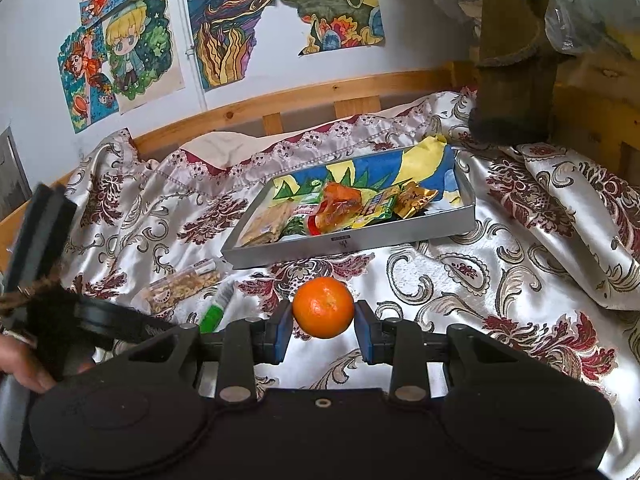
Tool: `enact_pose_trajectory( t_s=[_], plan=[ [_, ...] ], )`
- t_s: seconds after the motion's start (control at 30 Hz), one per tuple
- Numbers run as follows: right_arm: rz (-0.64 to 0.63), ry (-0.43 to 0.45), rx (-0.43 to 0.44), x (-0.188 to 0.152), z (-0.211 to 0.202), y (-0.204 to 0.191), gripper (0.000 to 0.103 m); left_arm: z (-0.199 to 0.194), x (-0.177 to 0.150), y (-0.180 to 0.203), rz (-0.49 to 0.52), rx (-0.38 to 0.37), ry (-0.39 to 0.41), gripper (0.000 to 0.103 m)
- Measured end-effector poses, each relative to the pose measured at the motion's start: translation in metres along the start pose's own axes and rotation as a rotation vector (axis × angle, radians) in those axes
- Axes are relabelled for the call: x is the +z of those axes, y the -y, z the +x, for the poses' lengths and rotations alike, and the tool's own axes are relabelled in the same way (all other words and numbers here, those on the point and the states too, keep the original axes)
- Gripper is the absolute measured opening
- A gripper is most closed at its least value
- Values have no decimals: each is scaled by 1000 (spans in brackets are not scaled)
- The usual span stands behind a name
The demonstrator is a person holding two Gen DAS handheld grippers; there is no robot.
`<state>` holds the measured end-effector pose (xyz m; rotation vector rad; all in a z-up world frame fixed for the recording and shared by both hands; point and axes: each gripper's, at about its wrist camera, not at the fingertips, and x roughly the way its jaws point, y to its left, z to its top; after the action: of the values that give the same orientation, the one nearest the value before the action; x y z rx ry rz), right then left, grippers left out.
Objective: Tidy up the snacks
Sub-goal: 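Carry the green packet with the left tool while the right tool carries the orange toward the tray, then lower the green packet and orange into the tray and open both tools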
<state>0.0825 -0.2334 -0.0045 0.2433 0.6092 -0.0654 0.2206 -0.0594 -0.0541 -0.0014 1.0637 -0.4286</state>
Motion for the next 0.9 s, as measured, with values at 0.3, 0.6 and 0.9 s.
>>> enact_pose_trajectory(
  t_s=[0.3, 0.6, 0.9],
  plan=[
    [-117, 48, -8, 45, 39, 14, 35, -19, 53, 7, -37, -28, 107, 18],
    [-148, 136, -117, 92, 138, 62, 35, 32, 153, 40, -29, -60, 205, 18],
    [-188, 79, -231, 112, 208, 104, 36, 126, 229, 90, 4, -120, 135, 18]
  ],
)
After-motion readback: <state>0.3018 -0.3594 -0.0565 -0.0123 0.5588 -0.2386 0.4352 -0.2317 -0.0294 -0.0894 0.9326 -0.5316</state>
